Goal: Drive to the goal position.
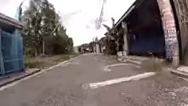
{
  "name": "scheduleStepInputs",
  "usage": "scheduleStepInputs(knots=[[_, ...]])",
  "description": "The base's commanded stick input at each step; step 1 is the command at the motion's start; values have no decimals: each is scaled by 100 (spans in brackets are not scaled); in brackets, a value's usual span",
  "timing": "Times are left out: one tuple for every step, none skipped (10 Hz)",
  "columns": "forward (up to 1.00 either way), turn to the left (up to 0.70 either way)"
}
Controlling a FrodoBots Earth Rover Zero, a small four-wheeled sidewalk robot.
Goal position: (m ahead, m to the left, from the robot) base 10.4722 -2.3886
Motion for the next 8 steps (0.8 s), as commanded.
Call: scheduleStepInputs(knots=[[50, 0], [50, 0], [50, 0], [50, 0], [50, 0], [50, 0], [50, 0], [50, 0]])
